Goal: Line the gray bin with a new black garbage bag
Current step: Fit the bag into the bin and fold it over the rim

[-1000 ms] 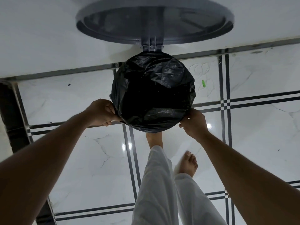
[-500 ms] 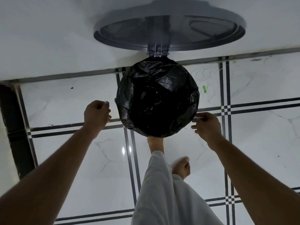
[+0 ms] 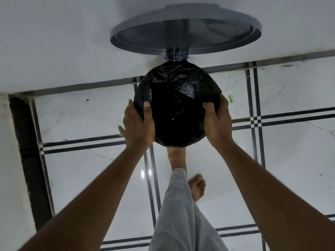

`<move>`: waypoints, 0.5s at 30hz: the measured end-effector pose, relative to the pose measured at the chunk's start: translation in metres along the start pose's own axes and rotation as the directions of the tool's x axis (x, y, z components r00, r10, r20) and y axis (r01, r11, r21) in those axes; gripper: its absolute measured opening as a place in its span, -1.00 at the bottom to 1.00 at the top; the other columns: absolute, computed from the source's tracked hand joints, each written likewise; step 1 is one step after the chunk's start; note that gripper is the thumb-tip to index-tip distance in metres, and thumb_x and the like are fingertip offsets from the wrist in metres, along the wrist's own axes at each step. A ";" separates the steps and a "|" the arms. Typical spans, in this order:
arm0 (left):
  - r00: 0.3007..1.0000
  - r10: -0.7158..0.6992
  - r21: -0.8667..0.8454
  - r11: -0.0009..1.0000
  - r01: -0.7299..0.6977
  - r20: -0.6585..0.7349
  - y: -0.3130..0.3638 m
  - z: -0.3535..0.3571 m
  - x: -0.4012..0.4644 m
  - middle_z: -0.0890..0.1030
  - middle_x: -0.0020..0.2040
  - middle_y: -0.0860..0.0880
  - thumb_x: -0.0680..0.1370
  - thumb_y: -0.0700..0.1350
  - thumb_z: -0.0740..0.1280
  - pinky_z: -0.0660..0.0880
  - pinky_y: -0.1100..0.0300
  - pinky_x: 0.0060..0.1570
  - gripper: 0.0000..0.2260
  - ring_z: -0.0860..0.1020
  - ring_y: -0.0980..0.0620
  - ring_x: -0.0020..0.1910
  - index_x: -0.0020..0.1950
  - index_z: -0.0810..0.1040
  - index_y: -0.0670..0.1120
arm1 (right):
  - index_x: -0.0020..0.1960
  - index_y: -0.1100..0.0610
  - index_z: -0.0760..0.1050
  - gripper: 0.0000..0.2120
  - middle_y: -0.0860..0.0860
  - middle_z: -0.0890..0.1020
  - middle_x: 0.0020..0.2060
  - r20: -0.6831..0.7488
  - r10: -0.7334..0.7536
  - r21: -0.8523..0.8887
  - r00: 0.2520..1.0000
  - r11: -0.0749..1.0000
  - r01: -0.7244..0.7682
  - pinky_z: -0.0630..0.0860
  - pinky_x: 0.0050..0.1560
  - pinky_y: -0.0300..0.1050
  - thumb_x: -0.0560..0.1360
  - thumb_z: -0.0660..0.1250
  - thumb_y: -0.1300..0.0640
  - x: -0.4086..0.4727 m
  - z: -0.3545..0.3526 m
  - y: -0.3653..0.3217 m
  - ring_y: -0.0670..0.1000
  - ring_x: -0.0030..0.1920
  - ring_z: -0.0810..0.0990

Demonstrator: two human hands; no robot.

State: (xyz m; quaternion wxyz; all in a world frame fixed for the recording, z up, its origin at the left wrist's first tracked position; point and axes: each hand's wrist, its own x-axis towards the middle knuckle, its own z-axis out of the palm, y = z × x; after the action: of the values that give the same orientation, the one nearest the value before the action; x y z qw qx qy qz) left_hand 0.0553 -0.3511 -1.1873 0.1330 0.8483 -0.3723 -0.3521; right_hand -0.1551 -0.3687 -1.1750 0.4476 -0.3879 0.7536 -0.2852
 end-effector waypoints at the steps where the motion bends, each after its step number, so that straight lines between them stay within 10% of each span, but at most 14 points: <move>1: 1.000 0.012 -0.007 1.000 -0.012 -0.011 -0.004 -0.001 0.007 0.51 0.52 -0.14 0.74 0.25 0.03 0.35 -0.30 0.47 -0.41 0.47 -0.24 0.50 0.63 0.35 -0.08 | 0.54 0.00 0.44 -0.59 -0.36 0.56 0.13 -0.009 -0.003 -0.009 1.000 1.000 0.003 0.41 -0.05 -0.61 0.70 0.28 0.07 0.001 -0.003 0.002 -0.53 0.06 0.52; 4: 0.991 0.118 -0.046 0.992 -0.120 -0.057 -0.018 -0.008 0.022 0.60 0.09 -0.06 0.78 0.13 0.03 0.41 0.02 0.05 -0.54 0.56 -0.11 0.10 0.29 0.55 -0.18 | 0.38 0.01 0.53 -0.69 -0.18 0.66 0.11 -0.034 -0.025 -0.043 0.999 0.999 0.024 0.54 0.01 -0.32 0.65 0.29 0.02 0.004 -0.009 0.008 -0.27 0.13 0.63; 10: 0.987 0.161 0.029 0.986 -0.161 0.002 -0.030 -0.020 0.034 0.60 0.07 0.01 0.79 0.00 0.12 0.34 0.14 0.04 -0.67 0.49 -0.02 0.05 0.29 0.58 -0.15 | 0.17 -0.34 0.47 -0.74 -0.34 0.62 0.08 0.053 0.022 -0.063 0.998 0.998 -0.019 0.49 0.05 -0.25 0.70 0.28 0.06 0.002 -0.016 0.015 -0.32 0.11 0.59; 15: 1.000 0.005 -0.062 0.998 -0.006 -0.010 -0.032 -0.020 0.040 0.66 -0.02 -0.04 0.77 -0.05 0.12 0.41 0.12 0.01 -0.68 0.56 -0.07 0.00 0.14 0.64 -0.15 | 0.55 -0.06 0.48 -0.63 -0.39 0.57 0.10 0.045 -0.002 -0.112 0.999 0.994 0.007 0.43 0.07 -0.46 0.75 0.26 0.02 0.006 -0.014 0.019 -0.43 0.11 0.53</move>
State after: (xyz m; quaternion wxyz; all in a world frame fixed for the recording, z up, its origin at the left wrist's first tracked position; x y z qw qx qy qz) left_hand 0.1053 -0.3587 -1.2089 0.1619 0.8444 -0.3631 -0.3591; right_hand -0.1756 -0.3626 -1.1864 0.4414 -0.4205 0.7572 -0.2346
